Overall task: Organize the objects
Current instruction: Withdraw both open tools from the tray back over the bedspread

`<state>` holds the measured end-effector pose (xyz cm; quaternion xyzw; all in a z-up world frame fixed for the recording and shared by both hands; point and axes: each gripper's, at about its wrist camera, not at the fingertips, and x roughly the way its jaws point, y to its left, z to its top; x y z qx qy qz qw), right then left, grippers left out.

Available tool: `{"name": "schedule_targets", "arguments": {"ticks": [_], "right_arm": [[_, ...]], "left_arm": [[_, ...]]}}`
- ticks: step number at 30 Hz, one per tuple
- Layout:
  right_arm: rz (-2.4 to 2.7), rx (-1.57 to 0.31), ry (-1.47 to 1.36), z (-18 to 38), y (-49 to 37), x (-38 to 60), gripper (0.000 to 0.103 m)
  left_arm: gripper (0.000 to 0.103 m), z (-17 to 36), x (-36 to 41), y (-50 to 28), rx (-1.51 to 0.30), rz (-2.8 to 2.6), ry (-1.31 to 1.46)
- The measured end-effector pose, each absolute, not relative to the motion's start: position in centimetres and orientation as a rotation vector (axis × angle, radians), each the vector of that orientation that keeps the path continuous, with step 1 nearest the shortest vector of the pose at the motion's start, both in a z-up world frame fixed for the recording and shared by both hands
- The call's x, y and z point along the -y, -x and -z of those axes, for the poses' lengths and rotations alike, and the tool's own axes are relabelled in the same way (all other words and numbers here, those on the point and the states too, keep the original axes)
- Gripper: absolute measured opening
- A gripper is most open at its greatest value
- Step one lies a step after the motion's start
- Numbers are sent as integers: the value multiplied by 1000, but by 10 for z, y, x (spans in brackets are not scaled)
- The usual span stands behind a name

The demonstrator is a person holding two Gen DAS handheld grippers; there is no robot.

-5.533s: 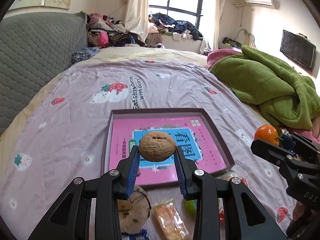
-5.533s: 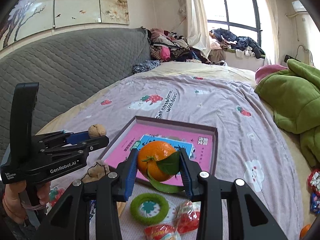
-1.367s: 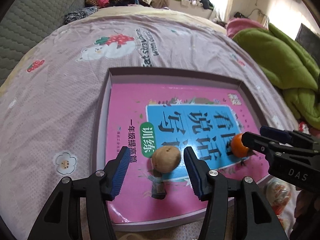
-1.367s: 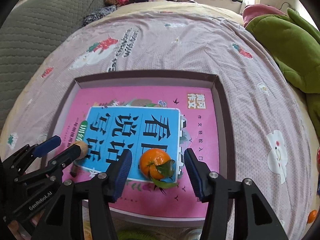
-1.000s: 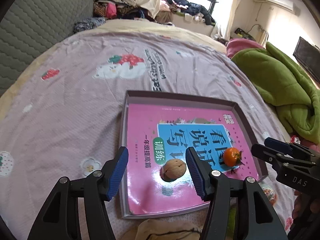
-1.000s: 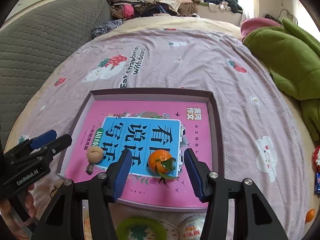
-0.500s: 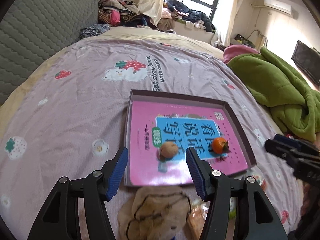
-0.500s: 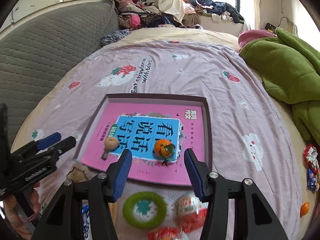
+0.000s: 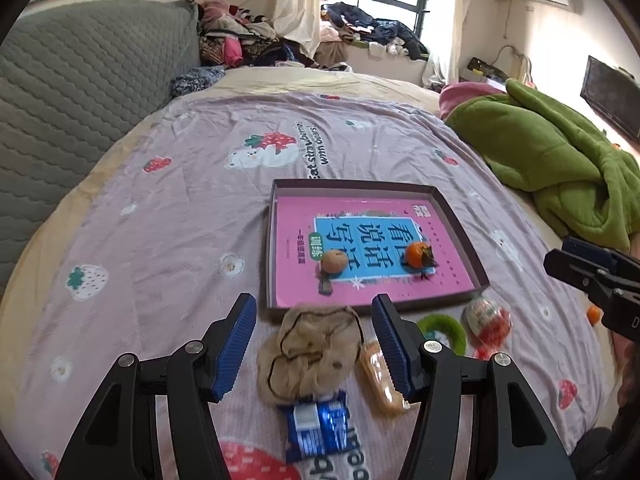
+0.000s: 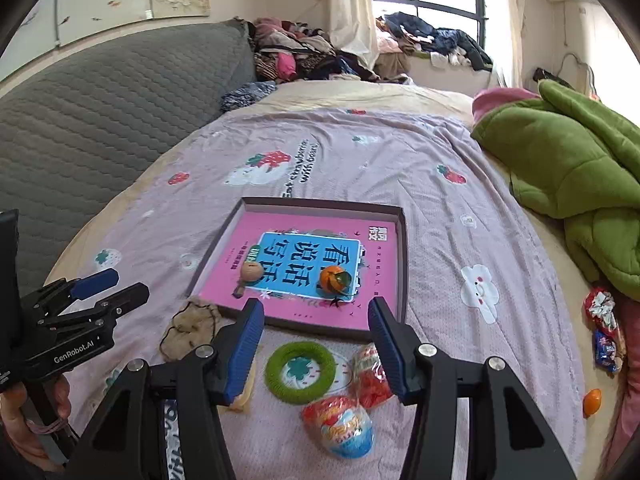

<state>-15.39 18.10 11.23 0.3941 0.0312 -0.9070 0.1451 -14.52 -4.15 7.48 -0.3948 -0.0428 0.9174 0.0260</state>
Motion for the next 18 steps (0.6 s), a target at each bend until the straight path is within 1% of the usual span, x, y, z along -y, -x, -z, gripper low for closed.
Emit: {"name": "schedule_targets", "arguments": {"ticks": [5, 11, 18], "right_arm": [[2623, -108, -1109, -118, 131, -182, 54], [2645, -133, -1097, -116, 108, -186, 54], [2650, -110, -1094, -107, 90, -191, 54]], "left_arm": [[62, -81, 41, 118, 115, -2841, 1212], [62, -79, 43, 100, 141, -2819, 1230], [62, -72, 49, 82, 156, -2829, 1248]]}}
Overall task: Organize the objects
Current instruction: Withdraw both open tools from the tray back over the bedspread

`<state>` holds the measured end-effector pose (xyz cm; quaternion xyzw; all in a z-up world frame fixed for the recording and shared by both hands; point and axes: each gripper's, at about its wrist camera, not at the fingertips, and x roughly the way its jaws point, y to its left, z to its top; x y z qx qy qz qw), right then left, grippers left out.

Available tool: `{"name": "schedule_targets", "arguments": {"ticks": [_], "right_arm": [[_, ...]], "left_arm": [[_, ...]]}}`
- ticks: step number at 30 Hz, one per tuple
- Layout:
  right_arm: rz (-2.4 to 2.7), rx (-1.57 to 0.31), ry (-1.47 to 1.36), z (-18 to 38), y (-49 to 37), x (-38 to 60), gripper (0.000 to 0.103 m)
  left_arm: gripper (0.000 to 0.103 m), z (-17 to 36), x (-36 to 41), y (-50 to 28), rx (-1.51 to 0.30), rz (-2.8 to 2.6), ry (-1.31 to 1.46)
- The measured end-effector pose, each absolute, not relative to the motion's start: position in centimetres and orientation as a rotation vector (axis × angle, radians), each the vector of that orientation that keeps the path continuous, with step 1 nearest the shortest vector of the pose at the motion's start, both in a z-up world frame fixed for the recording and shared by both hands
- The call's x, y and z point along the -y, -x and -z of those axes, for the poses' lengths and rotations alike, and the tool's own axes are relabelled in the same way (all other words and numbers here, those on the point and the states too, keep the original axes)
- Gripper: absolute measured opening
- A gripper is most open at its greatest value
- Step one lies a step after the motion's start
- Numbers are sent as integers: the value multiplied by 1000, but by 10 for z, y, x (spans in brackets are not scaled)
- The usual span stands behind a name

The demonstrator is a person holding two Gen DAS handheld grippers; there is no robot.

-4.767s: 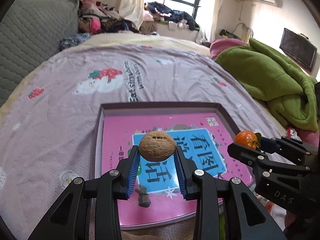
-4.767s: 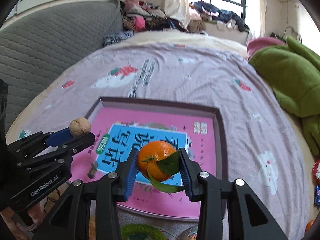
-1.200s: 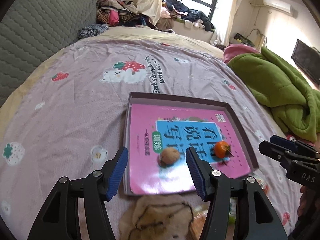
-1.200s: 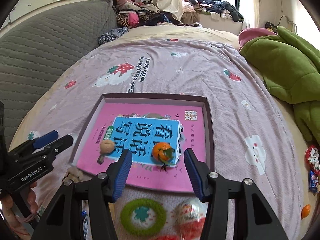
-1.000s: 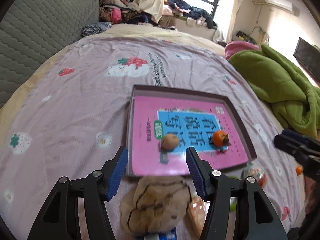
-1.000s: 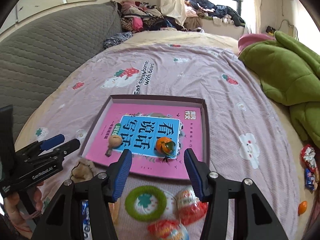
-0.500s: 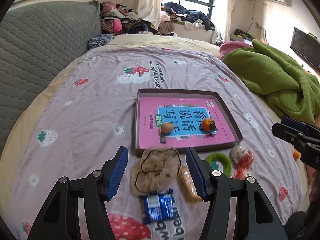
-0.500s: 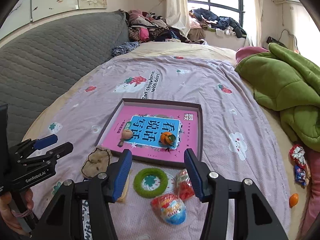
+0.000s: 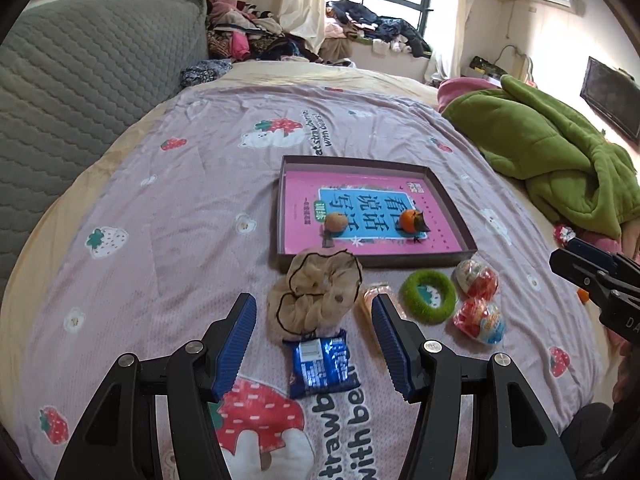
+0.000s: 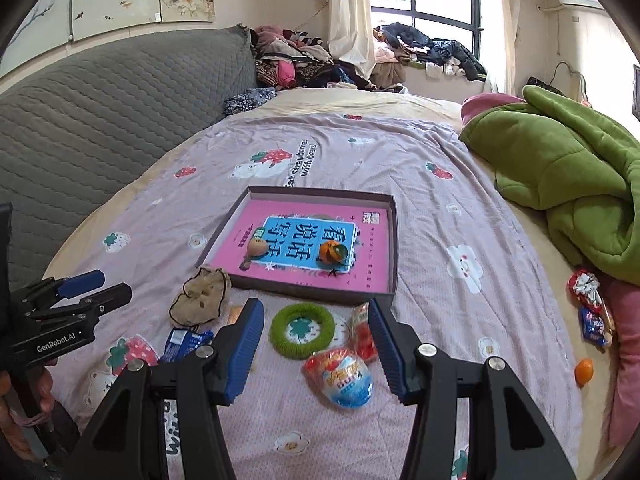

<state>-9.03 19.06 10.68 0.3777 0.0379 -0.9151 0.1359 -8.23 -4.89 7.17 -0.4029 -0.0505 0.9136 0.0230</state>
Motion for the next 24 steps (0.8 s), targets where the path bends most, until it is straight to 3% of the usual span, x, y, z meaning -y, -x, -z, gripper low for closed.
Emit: {"name": "schedule_targets", "arguments": {"ticks": [24], "right_arm": [[2617, -125, -1140, -74, 62, -203, 54]], "left_arm": [[62, -44, 36, 56, 171, -2809, 1315]]}}
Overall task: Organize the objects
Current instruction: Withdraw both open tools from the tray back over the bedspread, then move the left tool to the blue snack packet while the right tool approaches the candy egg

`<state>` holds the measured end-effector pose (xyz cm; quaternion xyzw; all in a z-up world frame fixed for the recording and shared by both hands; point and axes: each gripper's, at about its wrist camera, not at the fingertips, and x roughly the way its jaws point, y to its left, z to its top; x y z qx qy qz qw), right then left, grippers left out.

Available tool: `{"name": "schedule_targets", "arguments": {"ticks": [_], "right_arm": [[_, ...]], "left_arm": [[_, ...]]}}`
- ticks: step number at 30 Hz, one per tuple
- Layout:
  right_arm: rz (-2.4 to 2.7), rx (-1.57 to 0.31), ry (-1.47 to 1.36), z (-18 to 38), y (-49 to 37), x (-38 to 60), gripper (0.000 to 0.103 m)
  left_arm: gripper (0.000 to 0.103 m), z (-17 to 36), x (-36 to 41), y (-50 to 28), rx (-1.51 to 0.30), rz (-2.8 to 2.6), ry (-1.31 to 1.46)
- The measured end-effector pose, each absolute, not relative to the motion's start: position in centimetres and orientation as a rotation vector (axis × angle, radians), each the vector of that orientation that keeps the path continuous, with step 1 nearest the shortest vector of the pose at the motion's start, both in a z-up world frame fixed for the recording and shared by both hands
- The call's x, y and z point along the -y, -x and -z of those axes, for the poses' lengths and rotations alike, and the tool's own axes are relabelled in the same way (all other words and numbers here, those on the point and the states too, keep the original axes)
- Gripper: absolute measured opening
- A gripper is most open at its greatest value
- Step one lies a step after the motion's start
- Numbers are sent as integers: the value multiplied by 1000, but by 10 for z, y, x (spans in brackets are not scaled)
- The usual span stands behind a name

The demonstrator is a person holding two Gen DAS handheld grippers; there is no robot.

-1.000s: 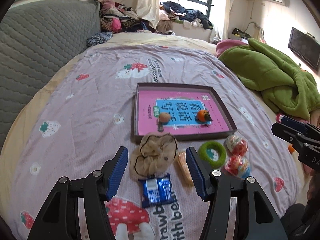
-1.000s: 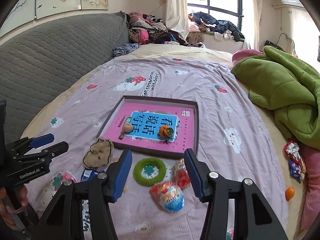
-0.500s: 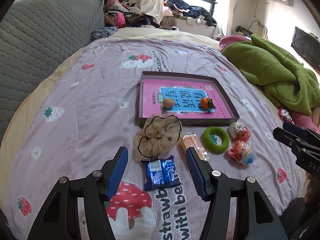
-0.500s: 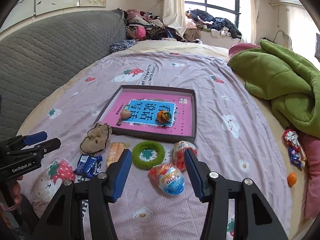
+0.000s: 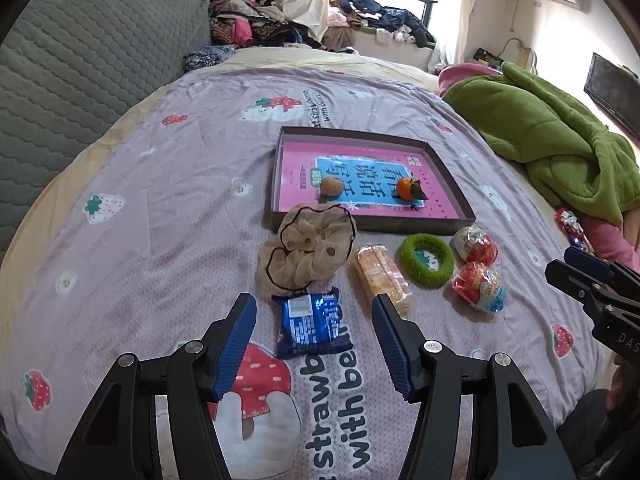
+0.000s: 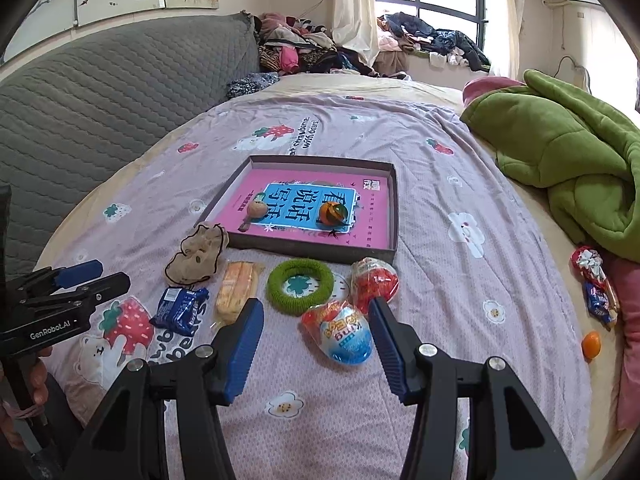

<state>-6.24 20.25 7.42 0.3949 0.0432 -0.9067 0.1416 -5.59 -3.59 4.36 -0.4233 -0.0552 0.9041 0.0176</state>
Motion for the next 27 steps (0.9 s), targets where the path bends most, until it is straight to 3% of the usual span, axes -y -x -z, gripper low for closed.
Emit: {"name": "schedule_targets", "arguments": {"ticks": [27], "right_arm": [[2568, -171, -1157, -48, 49, -186, 54]], "left_arm": [[62, -14, 22, 45, 135, -2771, 1369]]}}
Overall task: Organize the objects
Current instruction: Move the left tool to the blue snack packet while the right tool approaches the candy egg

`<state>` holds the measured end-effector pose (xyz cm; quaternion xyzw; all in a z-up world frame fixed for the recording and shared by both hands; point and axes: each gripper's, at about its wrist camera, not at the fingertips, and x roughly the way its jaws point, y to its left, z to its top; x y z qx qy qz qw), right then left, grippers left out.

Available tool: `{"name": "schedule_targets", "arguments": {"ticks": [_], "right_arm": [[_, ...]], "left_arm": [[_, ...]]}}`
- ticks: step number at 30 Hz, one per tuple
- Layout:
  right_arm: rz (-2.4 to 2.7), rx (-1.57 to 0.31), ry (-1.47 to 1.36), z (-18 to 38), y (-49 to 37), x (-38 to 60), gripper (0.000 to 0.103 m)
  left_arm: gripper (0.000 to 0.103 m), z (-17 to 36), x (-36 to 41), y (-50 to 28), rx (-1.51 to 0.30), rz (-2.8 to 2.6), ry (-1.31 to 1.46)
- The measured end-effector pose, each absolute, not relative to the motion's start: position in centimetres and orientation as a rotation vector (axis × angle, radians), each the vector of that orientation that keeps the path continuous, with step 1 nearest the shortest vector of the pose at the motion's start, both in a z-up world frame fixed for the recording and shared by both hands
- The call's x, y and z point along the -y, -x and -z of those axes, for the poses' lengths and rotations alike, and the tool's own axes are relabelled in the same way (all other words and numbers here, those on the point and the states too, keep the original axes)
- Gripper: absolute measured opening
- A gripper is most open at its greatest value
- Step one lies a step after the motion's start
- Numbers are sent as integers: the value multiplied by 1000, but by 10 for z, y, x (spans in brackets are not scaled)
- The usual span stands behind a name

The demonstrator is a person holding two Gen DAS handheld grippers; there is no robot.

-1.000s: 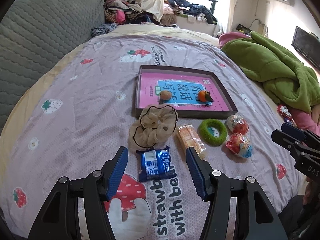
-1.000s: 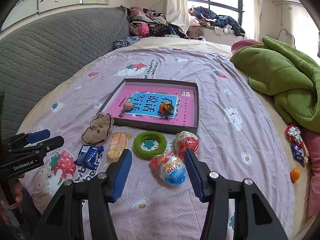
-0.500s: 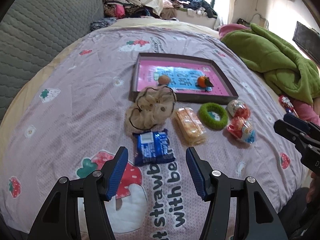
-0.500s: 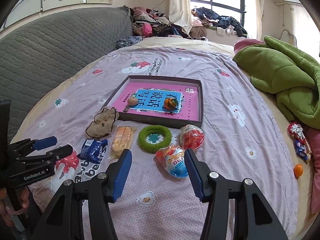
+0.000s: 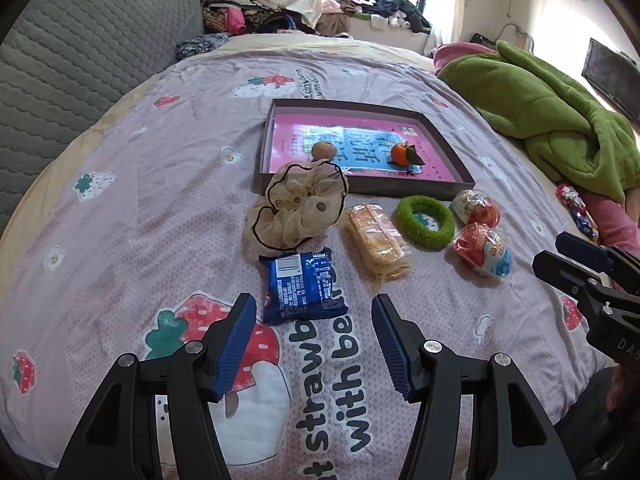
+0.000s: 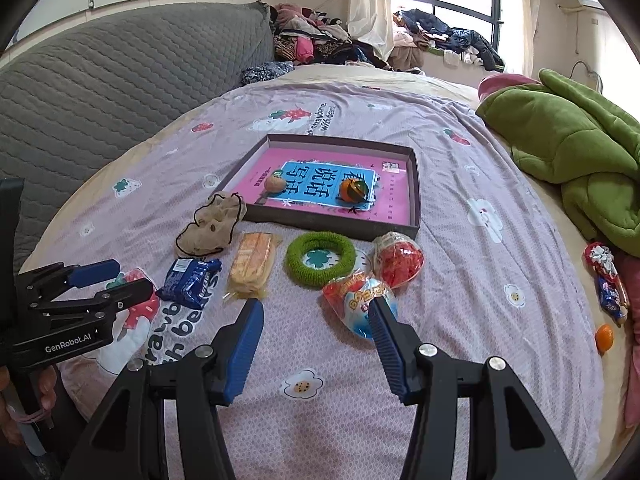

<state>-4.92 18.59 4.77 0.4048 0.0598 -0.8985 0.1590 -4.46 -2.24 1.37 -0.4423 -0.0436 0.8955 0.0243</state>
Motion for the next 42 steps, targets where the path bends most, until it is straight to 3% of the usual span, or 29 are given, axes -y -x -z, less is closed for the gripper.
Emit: {"name": "schedule_targets", "arguments": {"ticks": [42], "right_arm": [[2552, -132, -1241, 0, 82, -210, 54]], "left_arm": [[62, 33, 16, 70, 170, -2693, 1518]]}}
